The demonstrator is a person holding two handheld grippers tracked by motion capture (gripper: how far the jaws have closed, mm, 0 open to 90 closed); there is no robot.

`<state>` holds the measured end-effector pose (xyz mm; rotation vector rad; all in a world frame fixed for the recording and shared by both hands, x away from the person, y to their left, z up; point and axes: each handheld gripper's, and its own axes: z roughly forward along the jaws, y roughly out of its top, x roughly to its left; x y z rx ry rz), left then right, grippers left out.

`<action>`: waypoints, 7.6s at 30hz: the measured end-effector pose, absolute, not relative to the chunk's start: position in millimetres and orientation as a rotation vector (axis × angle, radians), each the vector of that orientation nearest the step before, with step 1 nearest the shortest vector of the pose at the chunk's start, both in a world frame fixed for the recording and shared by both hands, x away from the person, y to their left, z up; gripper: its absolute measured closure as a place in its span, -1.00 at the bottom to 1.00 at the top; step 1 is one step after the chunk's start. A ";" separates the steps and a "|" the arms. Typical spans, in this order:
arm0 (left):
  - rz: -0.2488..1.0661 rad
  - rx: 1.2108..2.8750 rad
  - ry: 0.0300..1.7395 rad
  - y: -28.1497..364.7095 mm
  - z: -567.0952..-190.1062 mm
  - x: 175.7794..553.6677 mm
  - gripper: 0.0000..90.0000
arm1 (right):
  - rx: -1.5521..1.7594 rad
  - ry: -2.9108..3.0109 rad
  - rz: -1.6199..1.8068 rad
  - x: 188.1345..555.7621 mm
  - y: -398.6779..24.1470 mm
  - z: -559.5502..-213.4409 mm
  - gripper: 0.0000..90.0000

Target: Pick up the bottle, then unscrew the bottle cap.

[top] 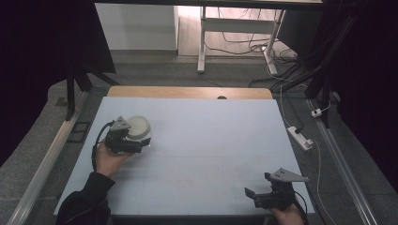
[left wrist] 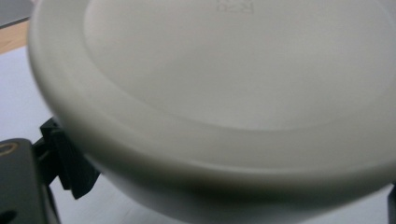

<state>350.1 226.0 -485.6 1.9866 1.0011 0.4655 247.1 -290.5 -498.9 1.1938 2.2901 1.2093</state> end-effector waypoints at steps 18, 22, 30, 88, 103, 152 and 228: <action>0.390 2.079 0.830 175.6 -468.3 348.3 -0.83 | 1.186 2.294 1.207 247.4 -289.8 -499.0 -1.00; 0.383 2.094 0.796 163.5 -465.7 346.7 -0.83 | 1.187 2.293 1.208 247.5 -290.0 -499.0 -1.00; 0.346 2.108 0.731 142.1 -463.6 341.1 -0.83 | 1.186 2.294 1.208 247.4 -289.9 -499.0 -1.00; 0.232 2.163 0.539 89.1 -472.6 319.8 -0.83 | 1.003 2.295 1.313 245.6 -263.5 -480.4 -1.00; 0.229 2.166 0.507 87.1 -472.5 317.2 -0.83 | 0.860 2.315 1.377 261.5 -232.4 -456.9 -1.00; 0.214 2.164 0.468 82.4 -471.9 314.3 -0.83 | 0.669 2.468 1.458 315.6 -103.5 -436.9 -0.95; 0.010 2.156 0.257 90.7 -470.2 323.4 -0.83 | 0.381 2.606 1.678 329.6 -123.0 -437.5 -0.84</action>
